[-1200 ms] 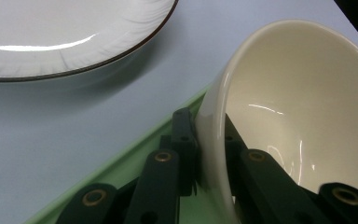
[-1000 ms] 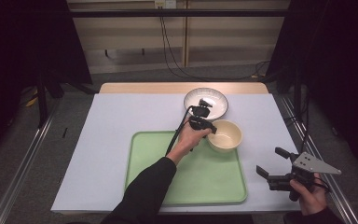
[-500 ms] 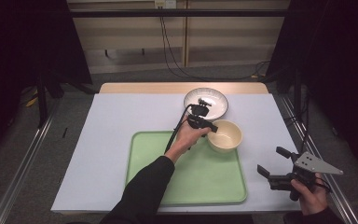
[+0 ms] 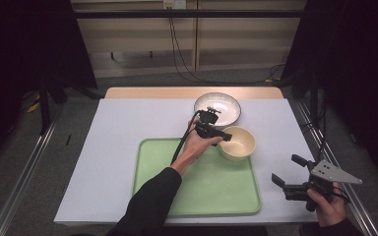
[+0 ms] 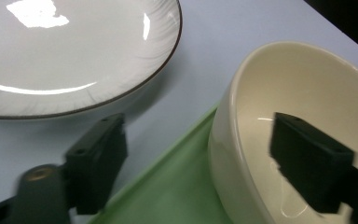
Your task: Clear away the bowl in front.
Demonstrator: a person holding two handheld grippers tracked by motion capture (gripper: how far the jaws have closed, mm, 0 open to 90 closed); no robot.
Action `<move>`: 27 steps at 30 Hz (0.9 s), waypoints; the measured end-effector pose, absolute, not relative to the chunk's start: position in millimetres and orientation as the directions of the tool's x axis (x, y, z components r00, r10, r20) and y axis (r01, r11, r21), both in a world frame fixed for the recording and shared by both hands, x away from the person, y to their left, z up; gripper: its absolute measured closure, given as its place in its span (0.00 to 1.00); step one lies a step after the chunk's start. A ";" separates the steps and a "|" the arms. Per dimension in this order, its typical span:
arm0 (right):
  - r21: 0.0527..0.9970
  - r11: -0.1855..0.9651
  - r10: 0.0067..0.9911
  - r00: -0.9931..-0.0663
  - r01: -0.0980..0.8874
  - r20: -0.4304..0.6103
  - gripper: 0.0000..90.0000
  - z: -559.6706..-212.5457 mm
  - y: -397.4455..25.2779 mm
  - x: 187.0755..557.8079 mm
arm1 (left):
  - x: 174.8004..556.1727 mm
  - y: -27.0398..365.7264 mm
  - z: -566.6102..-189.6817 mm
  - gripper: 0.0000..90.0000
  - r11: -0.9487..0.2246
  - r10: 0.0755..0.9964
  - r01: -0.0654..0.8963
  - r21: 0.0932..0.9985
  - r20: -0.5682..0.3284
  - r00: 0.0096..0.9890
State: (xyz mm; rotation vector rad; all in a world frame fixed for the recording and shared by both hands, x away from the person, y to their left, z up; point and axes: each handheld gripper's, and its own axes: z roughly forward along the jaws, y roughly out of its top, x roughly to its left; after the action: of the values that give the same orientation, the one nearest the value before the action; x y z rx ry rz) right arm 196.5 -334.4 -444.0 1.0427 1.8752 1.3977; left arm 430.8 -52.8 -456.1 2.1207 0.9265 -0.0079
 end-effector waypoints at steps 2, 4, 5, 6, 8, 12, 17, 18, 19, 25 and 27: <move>0.957 0.149 0.847 -0.532 0.248 0.006 0.01 -444.0 -334.5 196.5 | 431.6 -50.5 -454.6 0.13 -0.419 0.611 0.610 0.673 -0.288 0.738; 0.958 0.149 0.848 -0.530 0.246 0.004 0.01 -443.9 -334.5 196.5 | 431.6 -48.8 -453.5 0.09 -0.405 0.608 0.608 0.683 -0.295 0.737; 0.958 0.149 0.849 -0.529 0.244 0.003 0.01 -443.7 -334.8 196.5 | 431.8 -47.0 -453.1 0.04 -0.415 0.592 0.590 0.693 -0.287 0.753; 0.959 0.149 0.850 -0.527 0.241 0.000 0.01 -443.5 -335.4 196.6 | 431.2 -46.3 -452.6 0.03 -0.400 0.591 0.592 0.699 -0.297 0.750; 0.959 0.149 0.851 -0.525 0.241 0.000 0.01 -443.5 -335.6 196.6 | 430.6 -44.8 -451.0 0.05 -0.404 0.607 0.591 0.699 -0.278 0.744; 0.959 0.149 0.850 -0.527 0.241 0.000 0.01 -443.5 -335.5 196.7 | 427.2 -40.1 -447.7 0.04 -0.393 0.594 0.556 0.732 -0.259 0.762; 0.959 0.144 0.851 -0.525 0.244 0.005 0.01 -443.2 -335.6 196.2 | 423.3 -31.6 -442.2 0.03 -0.382 0.591 0.522 0.763 -0.233 0.773; 0.959 0.147 0.850 -0.526 0.243 0.003 0.01 -443.2 -335.7 196.3 | 423.0 -30.2 -441.6 0.03 -0.378 0.590 0.517 0.768 -0.230 0.774; 0.959 0.147 0.850 -0.526 0.243 0.003 0.01 -443.2 -335.7 196.3 | 422.5 -28.9 -440.7 0.03 -0.378 0.591 0.517 0.768 -0.230 0.773; 0.960 0.144 0.852 -0.524 0.242 0.004 0.01 -443.1 -335.6 196.3 | 416.7 -17.7 -435.7 0.03 -0.368 0.593 0.472 0.801 -0.189 0.783; 0.960 0.144 0.851 -0.525 0.242 0.005 0.01 -443.1 -335.7 196.3 | 413.5 -13.9 -434.8 0.03 -0.363 0.597 0.462 0.809 -0.178 0.782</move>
State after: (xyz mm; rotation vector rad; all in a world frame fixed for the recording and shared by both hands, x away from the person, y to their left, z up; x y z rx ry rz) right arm 196.3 -335.7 -443.1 1.0434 1.8627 1.3991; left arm 413.5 -13.9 -434.8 2.0213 0.7914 0.1796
